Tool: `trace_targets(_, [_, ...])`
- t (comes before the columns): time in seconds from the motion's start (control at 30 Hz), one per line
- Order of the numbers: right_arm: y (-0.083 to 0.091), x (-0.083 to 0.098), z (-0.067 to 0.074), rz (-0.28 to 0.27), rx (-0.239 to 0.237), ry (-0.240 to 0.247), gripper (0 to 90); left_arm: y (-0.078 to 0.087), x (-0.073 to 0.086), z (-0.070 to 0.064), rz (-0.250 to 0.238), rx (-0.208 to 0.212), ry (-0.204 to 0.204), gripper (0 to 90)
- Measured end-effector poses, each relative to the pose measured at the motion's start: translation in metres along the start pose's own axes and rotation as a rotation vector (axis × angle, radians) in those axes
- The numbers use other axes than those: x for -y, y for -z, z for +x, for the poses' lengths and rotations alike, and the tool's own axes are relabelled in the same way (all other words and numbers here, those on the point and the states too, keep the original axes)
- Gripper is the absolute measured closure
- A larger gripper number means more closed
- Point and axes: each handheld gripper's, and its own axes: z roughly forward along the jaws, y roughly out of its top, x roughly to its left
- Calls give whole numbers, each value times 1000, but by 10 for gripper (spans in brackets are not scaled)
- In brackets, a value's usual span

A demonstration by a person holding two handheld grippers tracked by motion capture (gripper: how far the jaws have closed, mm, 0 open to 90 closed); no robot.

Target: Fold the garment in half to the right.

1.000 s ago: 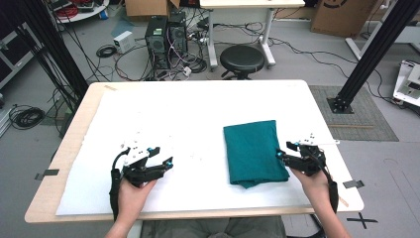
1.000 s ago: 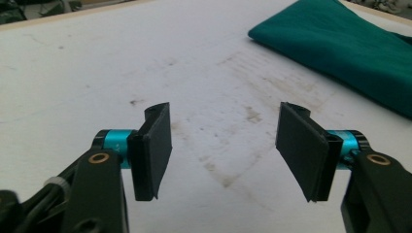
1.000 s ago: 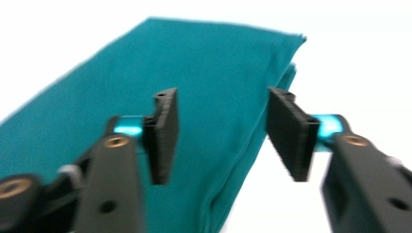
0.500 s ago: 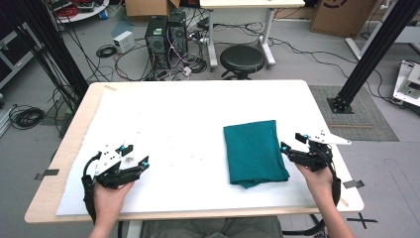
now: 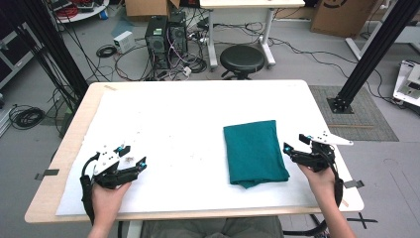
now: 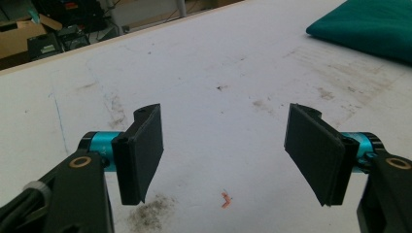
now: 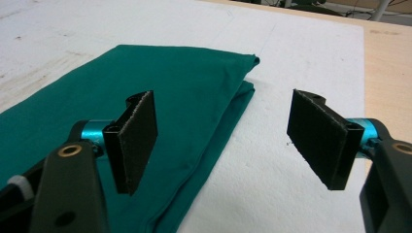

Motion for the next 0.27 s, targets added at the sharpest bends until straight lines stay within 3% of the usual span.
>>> trace_targets(0.27, [3,4,-3,13,17,-11,273,-8,-1,-1,13,7,-9,303])
